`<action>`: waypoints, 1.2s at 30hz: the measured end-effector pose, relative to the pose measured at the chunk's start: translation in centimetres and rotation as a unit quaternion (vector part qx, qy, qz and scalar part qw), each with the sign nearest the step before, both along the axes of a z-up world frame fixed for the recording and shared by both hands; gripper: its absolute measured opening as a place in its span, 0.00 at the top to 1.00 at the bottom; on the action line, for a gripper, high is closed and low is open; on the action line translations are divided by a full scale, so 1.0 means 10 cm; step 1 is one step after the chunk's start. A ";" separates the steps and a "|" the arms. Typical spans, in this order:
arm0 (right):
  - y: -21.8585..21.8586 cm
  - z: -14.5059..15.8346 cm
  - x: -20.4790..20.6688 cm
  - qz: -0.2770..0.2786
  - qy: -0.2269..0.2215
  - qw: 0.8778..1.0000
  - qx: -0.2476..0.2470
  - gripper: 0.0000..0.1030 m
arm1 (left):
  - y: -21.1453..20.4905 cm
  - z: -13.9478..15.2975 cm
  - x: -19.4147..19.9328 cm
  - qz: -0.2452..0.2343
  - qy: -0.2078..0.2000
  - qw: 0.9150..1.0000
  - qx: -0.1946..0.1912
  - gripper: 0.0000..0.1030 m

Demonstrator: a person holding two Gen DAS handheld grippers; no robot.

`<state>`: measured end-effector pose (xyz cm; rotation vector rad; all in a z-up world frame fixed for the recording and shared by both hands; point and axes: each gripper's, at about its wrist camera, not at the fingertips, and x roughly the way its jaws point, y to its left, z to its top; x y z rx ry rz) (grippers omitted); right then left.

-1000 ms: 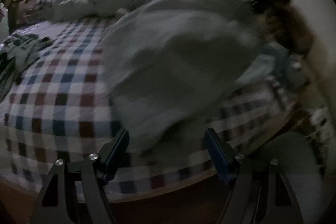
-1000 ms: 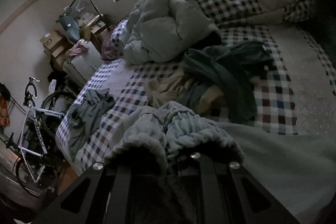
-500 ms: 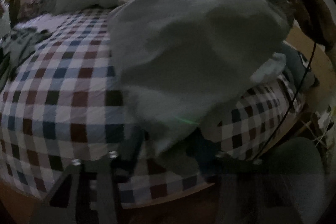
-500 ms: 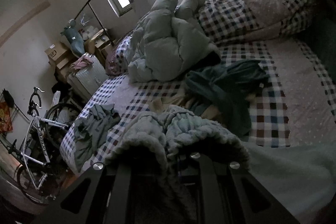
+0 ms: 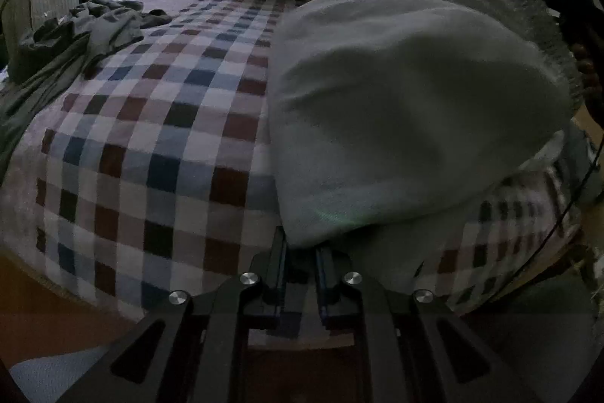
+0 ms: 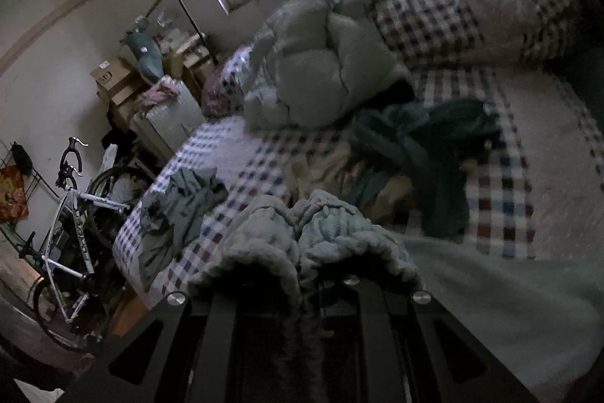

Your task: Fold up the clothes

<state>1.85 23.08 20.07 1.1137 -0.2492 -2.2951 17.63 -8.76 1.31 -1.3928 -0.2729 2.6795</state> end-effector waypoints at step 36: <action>0.96 -1.39 -0.08 -0.048 -0.109 0.992 -0.043 0.54 | -0.06 -0.10 0.56 -0.001 0.022 1.000 0.020 0.83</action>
